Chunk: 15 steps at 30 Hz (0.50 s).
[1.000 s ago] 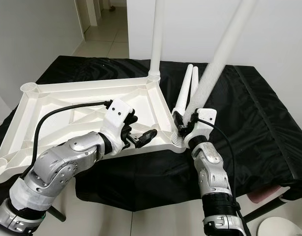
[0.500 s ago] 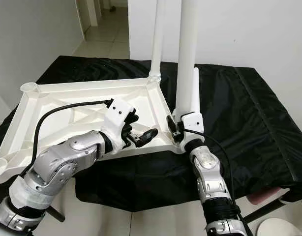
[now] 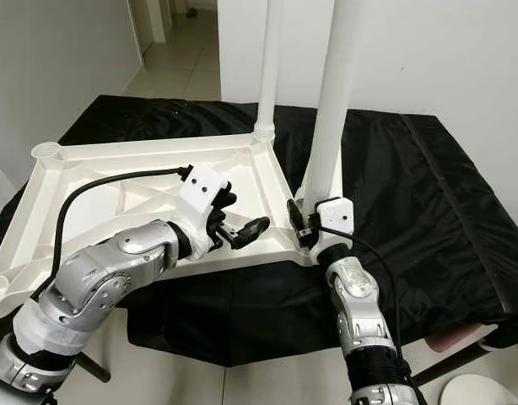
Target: Building children table
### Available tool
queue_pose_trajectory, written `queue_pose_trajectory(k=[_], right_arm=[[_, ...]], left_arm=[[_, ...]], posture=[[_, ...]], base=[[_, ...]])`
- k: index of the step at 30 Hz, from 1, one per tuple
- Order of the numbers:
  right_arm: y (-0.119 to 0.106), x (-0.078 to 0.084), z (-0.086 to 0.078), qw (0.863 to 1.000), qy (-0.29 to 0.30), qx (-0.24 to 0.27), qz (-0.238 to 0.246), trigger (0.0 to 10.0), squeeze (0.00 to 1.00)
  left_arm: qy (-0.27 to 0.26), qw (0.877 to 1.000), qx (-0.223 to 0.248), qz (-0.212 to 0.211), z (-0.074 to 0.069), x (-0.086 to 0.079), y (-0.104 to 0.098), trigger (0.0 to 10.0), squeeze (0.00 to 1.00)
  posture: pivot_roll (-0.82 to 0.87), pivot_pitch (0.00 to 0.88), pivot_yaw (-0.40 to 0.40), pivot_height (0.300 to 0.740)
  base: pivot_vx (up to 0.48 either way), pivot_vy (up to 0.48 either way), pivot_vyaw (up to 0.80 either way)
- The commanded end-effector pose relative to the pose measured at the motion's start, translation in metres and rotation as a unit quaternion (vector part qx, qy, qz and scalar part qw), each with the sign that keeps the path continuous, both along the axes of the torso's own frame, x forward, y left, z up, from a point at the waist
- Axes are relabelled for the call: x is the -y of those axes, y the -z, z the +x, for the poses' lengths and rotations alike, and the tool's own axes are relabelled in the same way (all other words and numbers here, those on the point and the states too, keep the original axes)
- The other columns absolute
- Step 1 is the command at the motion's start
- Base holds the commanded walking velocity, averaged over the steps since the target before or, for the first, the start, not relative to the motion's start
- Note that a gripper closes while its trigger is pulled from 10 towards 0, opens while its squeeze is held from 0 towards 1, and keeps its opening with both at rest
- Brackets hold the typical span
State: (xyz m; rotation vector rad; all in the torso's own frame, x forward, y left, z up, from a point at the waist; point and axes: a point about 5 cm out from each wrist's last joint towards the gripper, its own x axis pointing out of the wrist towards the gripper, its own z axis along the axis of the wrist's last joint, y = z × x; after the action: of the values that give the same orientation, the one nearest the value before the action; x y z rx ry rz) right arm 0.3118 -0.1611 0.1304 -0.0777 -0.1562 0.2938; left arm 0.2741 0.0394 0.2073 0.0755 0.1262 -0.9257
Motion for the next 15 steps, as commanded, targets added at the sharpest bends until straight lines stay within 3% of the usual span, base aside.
queue_pose_trajectory(k=[1,15], right_arm=[[0.0379,-0.0046,-0.0057,0.994,-0.006,-0.106,0.02,10.0,0.0],[0.0448,-0.0026,-0.004,0.99,0.011,-0.134,0.051,10.0,0.0]], left_arm=[[0.089,0.996,0.0,-0.006,-0.0075,0.005,-0.0039,10.0,0.0],[0.084,0.996,0.002,-0.006,-0.0078,0.004,-0.0049,10.0,0.0]], posture=[[0.02,0.0,0.024,0.74],[0.02,0.004,0.019,0.74]], base=[[0.0,0.0,0.0],[0.0,0.0,0.0]])
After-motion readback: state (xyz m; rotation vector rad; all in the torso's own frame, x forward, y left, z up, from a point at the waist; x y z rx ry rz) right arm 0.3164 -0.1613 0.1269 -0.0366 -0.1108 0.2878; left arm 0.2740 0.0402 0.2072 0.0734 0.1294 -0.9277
